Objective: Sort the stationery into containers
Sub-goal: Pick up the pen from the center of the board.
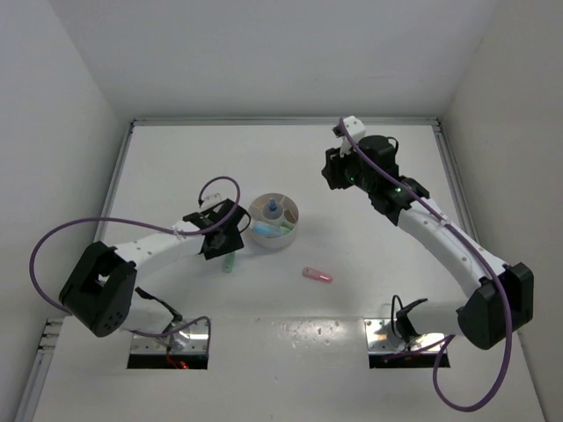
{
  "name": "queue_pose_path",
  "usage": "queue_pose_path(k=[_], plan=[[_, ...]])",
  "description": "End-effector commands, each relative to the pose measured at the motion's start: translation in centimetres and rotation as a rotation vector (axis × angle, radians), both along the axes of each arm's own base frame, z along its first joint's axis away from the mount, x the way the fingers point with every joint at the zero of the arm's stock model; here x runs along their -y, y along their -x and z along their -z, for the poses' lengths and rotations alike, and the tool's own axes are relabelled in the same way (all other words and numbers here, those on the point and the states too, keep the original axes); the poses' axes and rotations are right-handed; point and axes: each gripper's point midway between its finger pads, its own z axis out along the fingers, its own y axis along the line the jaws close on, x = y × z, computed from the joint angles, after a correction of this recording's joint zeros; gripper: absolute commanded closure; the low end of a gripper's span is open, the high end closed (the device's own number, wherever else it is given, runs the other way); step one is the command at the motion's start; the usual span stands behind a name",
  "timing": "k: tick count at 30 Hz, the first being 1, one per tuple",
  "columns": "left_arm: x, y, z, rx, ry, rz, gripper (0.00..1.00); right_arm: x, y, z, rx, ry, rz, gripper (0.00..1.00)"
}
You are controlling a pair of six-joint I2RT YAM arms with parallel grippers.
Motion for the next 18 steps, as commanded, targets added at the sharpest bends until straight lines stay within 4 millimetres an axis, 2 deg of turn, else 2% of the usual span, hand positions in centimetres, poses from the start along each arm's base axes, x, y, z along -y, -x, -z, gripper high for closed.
queue_pose_path(k=[1,5,8,10,12,18], plan=[[-0.5,0.8,0.2,-0.016,-0.043,0.020,0.36,0.2,-0.2,-2.0,0.066,-0.028,0.006,0.56],[-0.8,0.8,0.5,-0.023,-0.060,0.016,0.36,0.1,0.0,-2.4,0.074,-0.036,-0.002,0.56],[-0.4,1.5,1.6,-0.063,-0.077,0.038,0.36,0.1,0.2,-2.8,0.083,-0.040,-0.002,0.56],[0.0,1.5,1.9,-0.072,-0.085,0.051,0.38,0.3,0.2,-2.4,0.077,-0.033,0.006,0.56],[0.4,1.8,2.1,-0.079,-0.087,0.060,0.38,0.3,0.2,-3.0,0.095,-0.042,0.006,0.56],[0.6,2.0,2.8,-0.086,-0.089,0.063,0.40,0.3,0.2,-3.0,0.091,-0.049,0.010,0.56]])
